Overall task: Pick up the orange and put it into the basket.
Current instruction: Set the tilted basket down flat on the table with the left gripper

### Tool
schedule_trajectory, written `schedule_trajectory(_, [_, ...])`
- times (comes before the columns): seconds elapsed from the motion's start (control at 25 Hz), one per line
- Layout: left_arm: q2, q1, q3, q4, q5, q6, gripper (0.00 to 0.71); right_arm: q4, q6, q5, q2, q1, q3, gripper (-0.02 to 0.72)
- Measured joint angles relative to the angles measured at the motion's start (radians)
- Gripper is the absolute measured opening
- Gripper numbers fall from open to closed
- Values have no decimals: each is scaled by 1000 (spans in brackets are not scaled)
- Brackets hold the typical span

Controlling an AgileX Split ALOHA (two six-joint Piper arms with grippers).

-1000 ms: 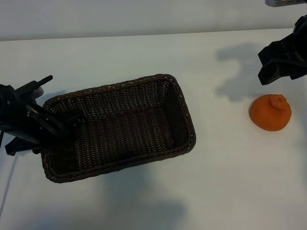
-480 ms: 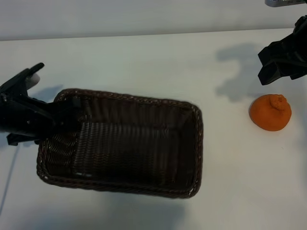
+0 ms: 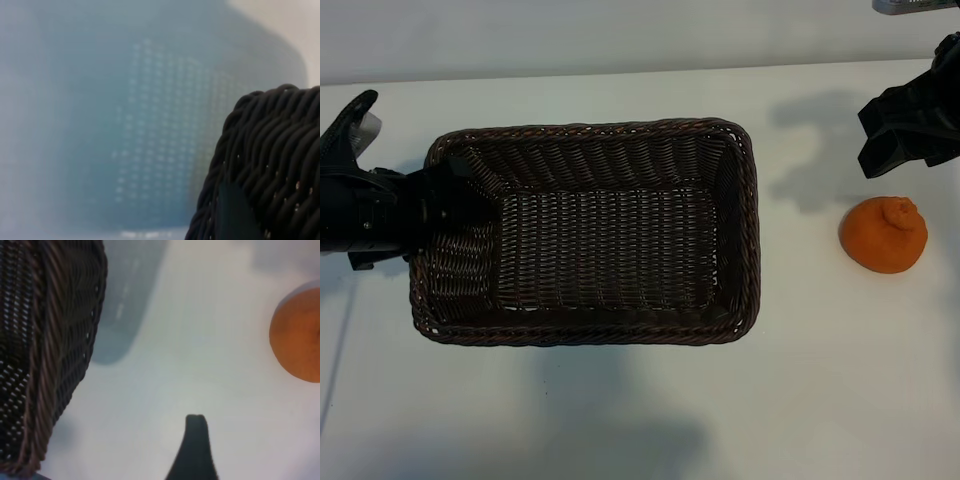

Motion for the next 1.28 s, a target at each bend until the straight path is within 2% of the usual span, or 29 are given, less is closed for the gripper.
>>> schedule_trajectory(0.48, [170,-3,-208,2,30,-30,374,0,0,0,0,0,0,571])
schedule_trajectory(0.6, [217,-28,-245,16,22,-57,374,0,0,0,0,0,0,571])
schedule_trajectory(0.8, [306,-115,-303,21,4,-76,374,0,0,0,0,0,0,571])
schedule_trajectory(0.92, [349,-149,-329,21,-8,-96,374,0,0,0,0,0,0,571])
schedule_trajectory(1.28, [421,-158,-338,21,-33,-116,374,0,0,0,0,0,0,571])
